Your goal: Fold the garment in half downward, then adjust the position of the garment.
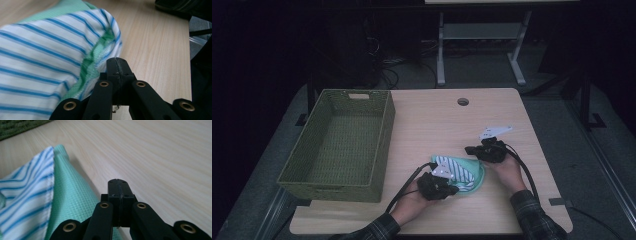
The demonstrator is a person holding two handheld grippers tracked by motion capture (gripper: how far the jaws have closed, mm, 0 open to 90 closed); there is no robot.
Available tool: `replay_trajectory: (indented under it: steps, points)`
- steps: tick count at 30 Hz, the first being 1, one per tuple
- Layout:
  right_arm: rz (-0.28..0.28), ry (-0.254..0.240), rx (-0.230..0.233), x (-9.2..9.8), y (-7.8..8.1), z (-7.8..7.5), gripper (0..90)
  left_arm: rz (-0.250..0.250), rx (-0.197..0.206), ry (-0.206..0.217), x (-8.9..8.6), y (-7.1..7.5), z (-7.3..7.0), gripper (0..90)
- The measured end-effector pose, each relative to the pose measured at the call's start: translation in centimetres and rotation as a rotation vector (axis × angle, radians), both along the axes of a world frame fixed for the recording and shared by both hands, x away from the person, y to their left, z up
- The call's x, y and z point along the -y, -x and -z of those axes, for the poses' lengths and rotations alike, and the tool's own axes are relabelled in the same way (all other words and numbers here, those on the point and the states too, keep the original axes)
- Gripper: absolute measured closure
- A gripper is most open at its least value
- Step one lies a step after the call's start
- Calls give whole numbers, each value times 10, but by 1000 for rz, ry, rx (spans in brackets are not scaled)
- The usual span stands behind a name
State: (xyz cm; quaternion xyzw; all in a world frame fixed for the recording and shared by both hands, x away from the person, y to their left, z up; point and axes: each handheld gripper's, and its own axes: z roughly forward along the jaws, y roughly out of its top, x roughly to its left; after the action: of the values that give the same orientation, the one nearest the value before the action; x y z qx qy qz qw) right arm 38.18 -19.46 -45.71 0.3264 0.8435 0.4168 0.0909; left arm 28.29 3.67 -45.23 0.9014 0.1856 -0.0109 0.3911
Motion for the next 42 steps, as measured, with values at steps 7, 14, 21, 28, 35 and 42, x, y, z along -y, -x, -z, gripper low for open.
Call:
replay_trajectory:
  steps: [7,14,21,28,35,42]
  points:
    - [-24,31,-28,-5,-3,8,900,18,2,-37,6,1,8,895]
    - [-33,47,-43,-4,-3,12,900,10,7,-66,4,-4,11,895]
    - [-47,58,-64,-4,0,12,900,-8,15,-85,1,-6,12,895]
    - [-54,58,-71,0,3,12,900,-41,21,-108,-11,-14,10,894]
    - [-65,63,-76,2,8,10,899,-94,34,-126,-22,-23,9,892]
    - [-82,68,-79,6,18,10,900,-133,57,-148,-32,-33,7,888]
